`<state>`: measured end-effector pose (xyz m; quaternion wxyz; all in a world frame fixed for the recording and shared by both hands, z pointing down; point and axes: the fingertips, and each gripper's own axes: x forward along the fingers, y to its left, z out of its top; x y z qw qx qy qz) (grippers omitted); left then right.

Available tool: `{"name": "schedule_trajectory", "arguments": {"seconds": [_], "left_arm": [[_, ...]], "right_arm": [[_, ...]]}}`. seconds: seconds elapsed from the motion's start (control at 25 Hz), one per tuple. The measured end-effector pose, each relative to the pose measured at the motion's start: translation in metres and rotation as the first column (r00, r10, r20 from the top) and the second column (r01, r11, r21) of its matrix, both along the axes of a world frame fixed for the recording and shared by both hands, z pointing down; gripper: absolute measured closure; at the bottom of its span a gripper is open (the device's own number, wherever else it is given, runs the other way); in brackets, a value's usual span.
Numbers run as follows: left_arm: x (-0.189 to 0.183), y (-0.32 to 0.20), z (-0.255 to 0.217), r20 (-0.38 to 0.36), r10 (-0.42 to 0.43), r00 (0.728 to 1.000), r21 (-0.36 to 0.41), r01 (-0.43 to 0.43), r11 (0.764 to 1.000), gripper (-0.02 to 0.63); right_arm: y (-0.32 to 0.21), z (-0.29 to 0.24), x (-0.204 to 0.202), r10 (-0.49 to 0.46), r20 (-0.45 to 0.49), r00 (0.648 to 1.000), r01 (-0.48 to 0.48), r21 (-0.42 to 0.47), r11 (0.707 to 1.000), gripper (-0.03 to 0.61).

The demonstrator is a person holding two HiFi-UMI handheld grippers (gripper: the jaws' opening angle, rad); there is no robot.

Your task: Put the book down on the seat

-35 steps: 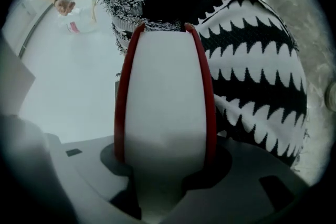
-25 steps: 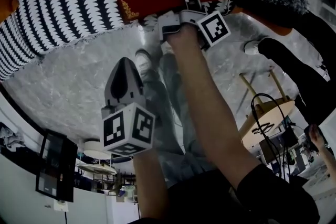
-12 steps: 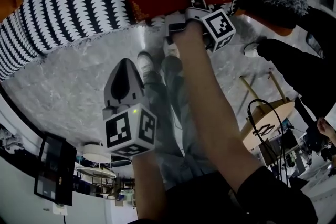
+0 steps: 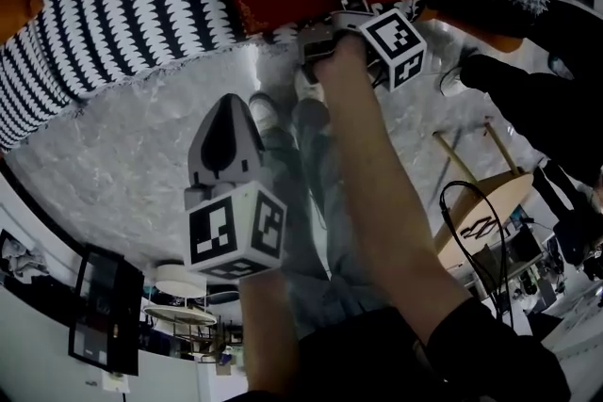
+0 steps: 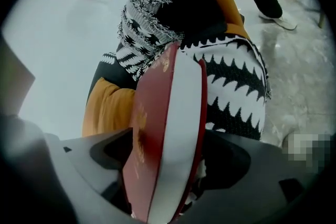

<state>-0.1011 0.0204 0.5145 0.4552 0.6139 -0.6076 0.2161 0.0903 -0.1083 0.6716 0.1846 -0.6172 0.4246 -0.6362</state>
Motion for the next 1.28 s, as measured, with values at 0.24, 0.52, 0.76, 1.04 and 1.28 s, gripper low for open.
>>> {"name": "schedule_trajectory", "arguments": {"seconds": [0.24,0.52,0.76,1.04,1.28], "left_arm": [[0.000,-0.004,-0.015,-0.006,0.007,1.000,0.027,-0.007,1.000,0.600],[0.004,0.001,-0.016,-0.015,0.017,1.000,0.039,-0.016,0.999,0.600],[0.010,0.007,-0.018,-0.024,0.041,0.999,0.064,-0.039,0.997,0.600],[0.027,0.009,-0.049,-0.049,0.047,0.998,0.119,-0.041,0.992,0.600],[0.030,0.018,-0.076,-0.044,0.082,0.996,0.186,-0.072,0.980,0.600]], "right_arm": [[0.022,-0.018,0.016,0.010,-0.057,0.998,-0.012,-0.037,0.999,0.176],[0.044,-0.031,0.023,0.008,-0.070,0.998,-0.010,-0.027,1.000,0.203],[0.053,-0.051,0.018,-0.058,-0.172,0.983,0.063,0.023,0.998,0.504],[0.041,-0.108,-0.012,-0.305,-0.306,0.902,0.355,0.123,0.927,0.568],[0.056,-0.155,-0.041,-0.461,-0.497,0.735,0.589,0.132,0.798,0.569]]}}
